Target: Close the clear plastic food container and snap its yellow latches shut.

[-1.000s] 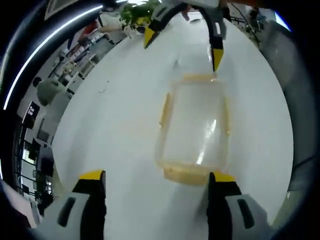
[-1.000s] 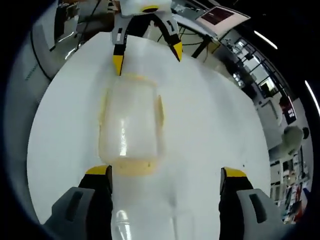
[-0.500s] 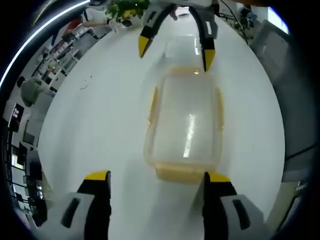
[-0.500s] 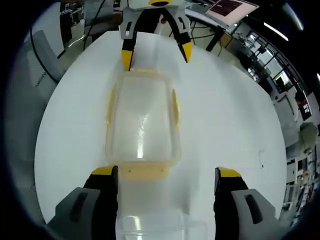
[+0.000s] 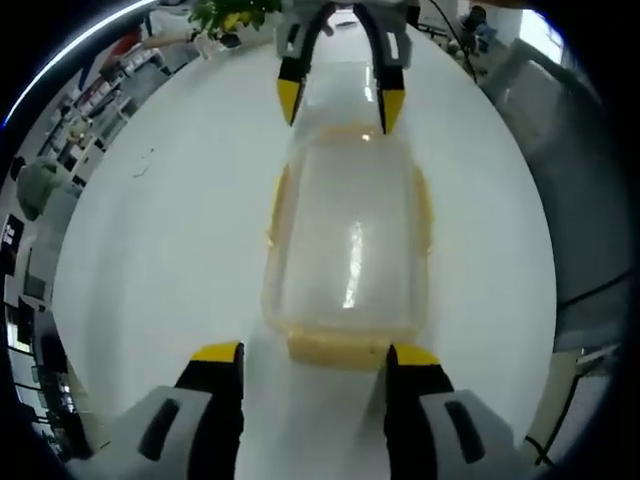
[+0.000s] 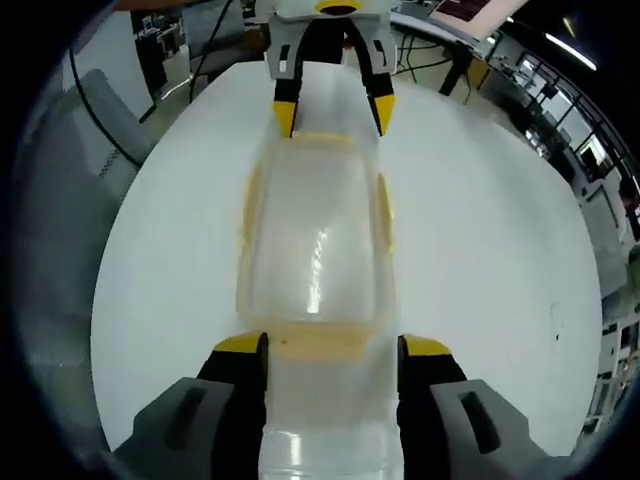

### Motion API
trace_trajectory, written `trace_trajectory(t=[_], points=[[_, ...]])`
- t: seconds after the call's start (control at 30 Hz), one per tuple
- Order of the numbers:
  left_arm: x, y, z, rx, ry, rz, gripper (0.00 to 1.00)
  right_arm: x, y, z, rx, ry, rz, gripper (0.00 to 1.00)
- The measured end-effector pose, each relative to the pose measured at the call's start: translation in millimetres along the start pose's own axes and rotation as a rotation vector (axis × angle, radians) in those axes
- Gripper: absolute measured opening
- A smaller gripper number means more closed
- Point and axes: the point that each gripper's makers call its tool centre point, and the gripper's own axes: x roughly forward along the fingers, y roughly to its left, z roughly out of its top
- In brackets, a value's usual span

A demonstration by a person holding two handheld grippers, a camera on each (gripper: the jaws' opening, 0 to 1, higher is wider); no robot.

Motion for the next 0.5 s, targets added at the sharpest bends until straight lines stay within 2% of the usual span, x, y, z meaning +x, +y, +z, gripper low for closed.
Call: trace_trajectory(t=[0.17,0.33,0.37,0.4,0.43,0.5], points=[[1,-2.7,1.2,0.02,-0.014,-0.036,0.45,1,7,0.4,-0.001,0.001,0.056,0.4],[2,-6.1,2.1,0.035,-0.013,-0.073,0.4,3,5,-1.3,0.002,0.017,0.069,0.37],[3,-6.2,3.1,0.026,-0.019,-0.077,0.39,7,5,-3.8,-0.008,0.027,0.062,0.37],[3,-8.9,2.7,0.025,-0.015,-0.091,0.37,6,-2,-1.6,-0.079,0.029,0.02,0.37],[3,-10.7,3.6,0.029,-0.018,-0.1,0.35,7,2,-2.7,-0.051,0.036,0.031,0.37],[3,-10.3,3.0,0.022,-0.01,-0.102,0.34,6,0,-2.3,-0.05,0.038,0.035,0.37]])
